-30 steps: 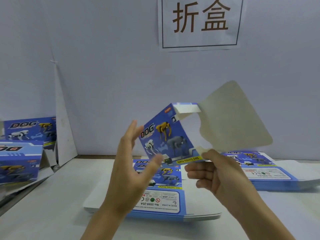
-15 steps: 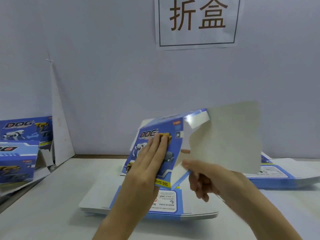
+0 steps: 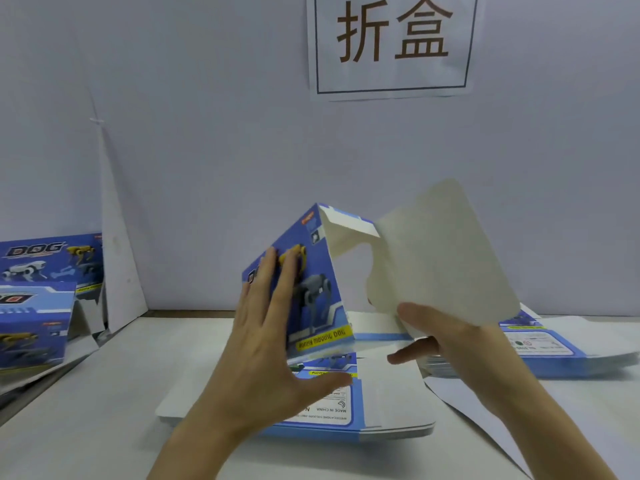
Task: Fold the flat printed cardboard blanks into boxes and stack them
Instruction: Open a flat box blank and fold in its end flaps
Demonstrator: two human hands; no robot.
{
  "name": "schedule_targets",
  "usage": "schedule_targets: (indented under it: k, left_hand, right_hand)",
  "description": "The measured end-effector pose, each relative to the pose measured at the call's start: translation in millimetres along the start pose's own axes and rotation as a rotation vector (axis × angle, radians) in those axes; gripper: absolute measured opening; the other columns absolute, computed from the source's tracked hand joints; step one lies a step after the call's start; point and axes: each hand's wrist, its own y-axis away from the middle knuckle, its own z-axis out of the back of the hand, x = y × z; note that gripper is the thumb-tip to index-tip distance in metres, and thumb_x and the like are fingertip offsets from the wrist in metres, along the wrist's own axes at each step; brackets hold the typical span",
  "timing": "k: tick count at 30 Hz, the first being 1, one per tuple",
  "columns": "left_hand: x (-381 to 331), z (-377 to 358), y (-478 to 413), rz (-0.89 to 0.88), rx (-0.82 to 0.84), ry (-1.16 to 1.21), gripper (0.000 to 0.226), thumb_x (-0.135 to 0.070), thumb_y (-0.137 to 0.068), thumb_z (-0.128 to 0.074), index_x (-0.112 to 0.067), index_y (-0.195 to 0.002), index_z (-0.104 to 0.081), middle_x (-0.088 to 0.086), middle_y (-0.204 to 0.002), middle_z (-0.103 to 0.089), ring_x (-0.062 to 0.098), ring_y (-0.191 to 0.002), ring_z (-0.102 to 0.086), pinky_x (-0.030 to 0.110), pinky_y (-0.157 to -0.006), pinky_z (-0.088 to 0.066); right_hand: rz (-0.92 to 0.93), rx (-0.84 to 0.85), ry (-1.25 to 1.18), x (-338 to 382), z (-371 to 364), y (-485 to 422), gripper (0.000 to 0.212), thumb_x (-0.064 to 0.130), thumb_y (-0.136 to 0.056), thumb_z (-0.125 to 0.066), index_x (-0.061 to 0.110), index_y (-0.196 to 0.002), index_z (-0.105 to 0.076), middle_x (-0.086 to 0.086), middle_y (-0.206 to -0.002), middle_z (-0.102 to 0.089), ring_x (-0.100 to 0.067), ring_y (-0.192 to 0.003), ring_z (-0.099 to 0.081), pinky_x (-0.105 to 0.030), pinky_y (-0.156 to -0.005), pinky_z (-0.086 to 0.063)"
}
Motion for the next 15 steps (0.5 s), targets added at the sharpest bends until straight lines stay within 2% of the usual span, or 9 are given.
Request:
schedule_targets:
  k: [2,4,5,7,9,10,12,13,15]
  left_hand:
    - [2.6,7.7,-0.4,0.004,-0.008,-0.007,0.120,-0.077,-0.062,-0.062,-0.038,-0.149,0.010,-0.004,-0.160,0.007,0.018,-0.148,0.003,0.060,-0.110,-0.027]
    - [2.7,13.7,-1.1,-0.033,-0.022,-0.044,0.125,-0.075,-0.060,-0.065,-0.032,-0.150,0.010,0.004,-0.160,0.003,0.023,-0.148,0.003,0.065,-0.109,-0.026]
    - [1.0,16.5,-2.4,-0.042,-0.028,-0.066,0.127,-0.074,-0.059,-0.067,-0.029,-0.150,0.009,0.005,-0.159,0.000,0.026,-0.148,-0.003,0.064,-0.107,-0.029]
    - [-3.2,21.6,-4.4,-0.037,-0.018,-0.088,0.127,-0.073,-0.058,-0.068,-0.025,-0.151,0.004,0.005,-0.154,-0.009,0.028,-0.144,-0.020,0.061,-0.103,-0.037]
    - [-2.3,21.3,-5.1,-0.040,-0.010,-0.131,0.123,-0.070,-0.058,-0.068,-0.023,-0.151,-0.002,0.008,-0.150,-0.013,0.028,-0.140,-0.026,0.063,-0.101,-0.038]
    - [-1.2,21.1,-5.4,-0.041,-0.015,-0.138,0.121,-0.068,-0.058,-0.069,-0.024,-0.150,-0.003,0.008,-0.149,-0.012,0.027,-0.141,-0.025,0.064,-0.100,-0.038]
    - [0.7,21.9,-3.8,-0.051,-0.023,-0.129,0.123,-0.064,-0.057,-0.072,-0.026,-0.151,-0.003,0.004,-0.150,-0.010,0.021,-0.142,-0.021,0.062,-0.100,-0.040]
    - [1.6,23.4,-2.6,-0.057,-0.022,-0.115,0.125,-0.060,-0.055,-0.076,-0.027,-0.151,-0.003,0.004,-0.149,-0.011,0.018,-0.142,-0.021,0.055,-0.102,-0.042]
    - [2.5,24.0,-0.9,-0.089,-0.045,-0.119,0.129,-0.051,-0.052,-0.082,-0.028,-0.152,-0.004,0.006,-0.147,-0.015,0.011,-0.139,-0.022,0.023,-0.102,-0.044]
  right_hand:
    - [0.019,0.010,0.044,-1.0,4.7,0.6,0.010,0.019,-0.071,-0.072,0.024,-0.080,-0.072,0.009,-0.079,-0.070,-0.028,-0.060,-0.071,-0.059,-0.077,-0.050]
    - [0.018,0.052,0.061,-2.1,9.5,0.8,0.020,0.029,-0.062,-0.067,0.025,-0.082,-0.071,0.005,-0.080,-0.071,-0.026,-0.063,-0.071,-0.069,-0.082,-0.044]
    - [0.024,0.053,0.081,-3.6,10.6,-0.3,0.020,0.033,-0.061,-0.066,0.034,-0.081,-0.071,0.007,-0.079,-0.071,-0.024,-0.063,-0.072,-0.067,-0.083,-0.044]
    - [0.090,0.023,0.061,-3.3,11.6,-0.7,0.023,0.047,-0.058,-0.069,0.046,-0.082,-0.069,0.011,-0.077,-0.072,-0.017,-0.065,-0.072,-0.056,-0.083,-0.049]
    - [0.185,-0.076,-0.064,-3.8,15.1,-4.4,0.026,0.054,-0.059,-0.068,0.041,-0.081,-0.072,0.011,-0.072,-0.071,-0.007,-0.063,-0.068,-0.038,-0.072,-0.056]
    - [0.241,-0.110,-0.119,-2.5,15.7,-5.5,0.020,0.049,-0.066,-0.069,0.034,-0.078,-0.073,0.011,-0.068,-0.068,-0.005,-0.061,-0.064,-0.027,-0.063,-0.057]
    - [0.285,-0.123,-0.243,-3.8,15.5,-8.7,0.012,0.037,-0.078,-0.070,0.026,-0.077,-0.073,0.009,-0.068,-0.065,-0.005,-0.062,-0.058,-0.017,-0.054,-0.051]
    - [0.254,-0.122,-0.333,-5.0,15.7,-9.8,0.013,0.036,-0.078,-0.068,0.024,-0.077,-0.074,0.007,-0.071,-0.066,-0.006,-0.064,-0.059,-0.017,-0.054,-0.051]
    - [0.125,-0.137,-0.556,-10.2,13.1,-12.5,0.016,0.032,-0.074,-0.065,0.021,-0.073,-0.077,0.004,-0.076,-0.071,-0.008,-0.066,-0.065,-0.021,-0.056,-0.055]
